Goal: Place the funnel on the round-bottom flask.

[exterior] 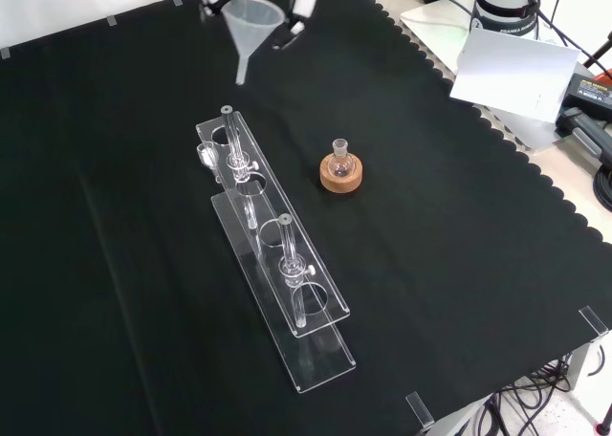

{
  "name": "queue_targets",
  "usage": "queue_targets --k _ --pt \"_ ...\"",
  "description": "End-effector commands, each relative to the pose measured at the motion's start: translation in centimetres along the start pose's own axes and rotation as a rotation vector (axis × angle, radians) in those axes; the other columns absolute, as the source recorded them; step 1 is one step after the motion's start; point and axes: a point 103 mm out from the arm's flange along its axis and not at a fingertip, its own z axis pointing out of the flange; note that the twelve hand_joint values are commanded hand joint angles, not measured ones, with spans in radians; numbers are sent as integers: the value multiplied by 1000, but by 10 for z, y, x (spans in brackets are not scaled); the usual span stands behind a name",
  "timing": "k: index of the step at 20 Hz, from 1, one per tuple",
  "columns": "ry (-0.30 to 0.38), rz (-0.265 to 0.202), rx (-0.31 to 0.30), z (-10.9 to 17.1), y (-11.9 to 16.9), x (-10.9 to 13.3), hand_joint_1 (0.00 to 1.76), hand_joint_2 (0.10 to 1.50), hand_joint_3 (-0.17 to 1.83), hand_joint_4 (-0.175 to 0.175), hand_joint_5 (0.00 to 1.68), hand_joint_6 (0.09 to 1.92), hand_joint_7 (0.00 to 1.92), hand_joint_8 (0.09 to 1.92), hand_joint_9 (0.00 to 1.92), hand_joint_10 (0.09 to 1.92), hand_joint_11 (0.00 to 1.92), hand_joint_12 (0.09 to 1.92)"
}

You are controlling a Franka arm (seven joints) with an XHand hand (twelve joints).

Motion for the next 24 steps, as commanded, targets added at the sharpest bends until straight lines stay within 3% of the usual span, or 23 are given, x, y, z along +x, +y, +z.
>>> queue_targets --k 1,11,24 --pt "-50 29 69 3 -55 5 916 711 616 -38 756 823 753 749 1126 458 847 1079" --pt "-115 52 118 24 -107 21 913 709 619 -33 775 825 765 747 1136 449 847 1076" --pt "-97 10 232 98 -99 47 914 712 622 -37 788 823 774 745 1144 435 860 1068"
